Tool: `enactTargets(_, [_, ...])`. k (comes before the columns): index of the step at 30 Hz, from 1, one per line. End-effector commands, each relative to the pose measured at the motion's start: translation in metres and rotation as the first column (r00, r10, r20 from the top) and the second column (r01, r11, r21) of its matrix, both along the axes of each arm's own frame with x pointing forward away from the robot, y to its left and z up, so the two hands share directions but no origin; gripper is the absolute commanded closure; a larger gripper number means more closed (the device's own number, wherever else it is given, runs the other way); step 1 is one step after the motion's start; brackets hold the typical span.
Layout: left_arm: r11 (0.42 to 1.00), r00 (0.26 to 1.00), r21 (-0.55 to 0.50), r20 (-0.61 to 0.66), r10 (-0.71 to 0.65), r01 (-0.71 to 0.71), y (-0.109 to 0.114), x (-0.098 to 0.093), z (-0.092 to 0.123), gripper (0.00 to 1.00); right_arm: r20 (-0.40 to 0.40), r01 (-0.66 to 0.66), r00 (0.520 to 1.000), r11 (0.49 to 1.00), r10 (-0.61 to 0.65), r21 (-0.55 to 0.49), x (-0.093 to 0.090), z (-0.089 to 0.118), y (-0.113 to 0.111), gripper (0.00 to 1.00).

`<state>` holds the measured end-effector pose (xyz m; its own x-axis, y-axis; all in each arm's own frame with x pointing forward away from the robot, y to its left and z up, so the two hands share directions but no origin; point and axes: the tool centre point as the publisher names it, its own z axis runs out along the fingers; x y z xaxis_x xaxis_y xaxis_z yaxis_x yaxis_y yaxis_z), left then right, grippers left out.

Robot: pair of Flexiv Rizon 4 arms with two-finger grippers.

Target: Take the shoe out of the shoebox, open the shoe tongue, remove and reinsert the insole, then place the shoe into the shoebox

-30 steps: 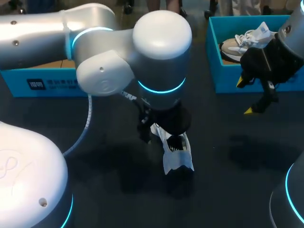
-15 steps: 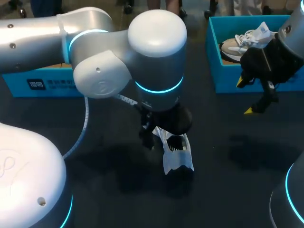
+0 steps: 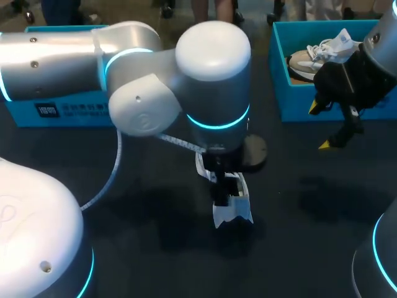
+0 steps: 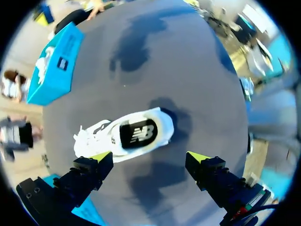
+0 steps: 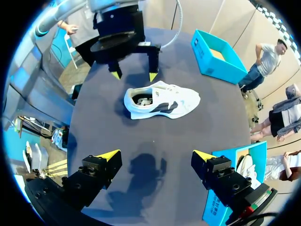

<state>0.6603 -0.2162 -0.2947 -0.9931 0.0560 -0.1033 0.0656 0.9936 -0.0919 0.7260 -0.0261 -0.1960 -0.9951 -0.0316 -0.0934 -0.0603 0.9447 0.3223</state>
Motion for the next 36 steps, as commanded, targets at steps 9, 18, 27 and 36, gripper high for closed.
enactTargets(9, [0.990, 0.995, -0.101, 0.004, 0.103, -0.102, -0.019, -0.018, -0.039, 0.00, 0.000, 0.000, 1.000, 1.000, 0.000, 0.000, 0.000, -0.001, 0.000, 0.00])
enactTargets(18, [0.991, 0.994, -0.083, 0.015, 0.109, -0.107, -0.037, -0.025, -0.064, 0.00, 0.000, 0.000, 1.000, 1.000, 0.000, 0.000, 0.000, -0.001, 0.000, 0.00])
enactTargets(27, [0.984, 0.989, -0.114, 0.040, 0.142, -0.137, -0.044, -0.035, -0.091, 0.07, 0.000, 0.000, 1.000, 1.000, 0.000, 0.000, 0.000, -0.001, 0.000, 0.00])
enactTargets(36, [0.975, 0.980, -0.116, 0.041, 0.193, -0.187, -0.036, -0.033, -0.101, 0.13, 0.000, 0.000, 1.000, 1.000, 0.000, 0.000, 0.000, -0.001, 0.000, 0.00])
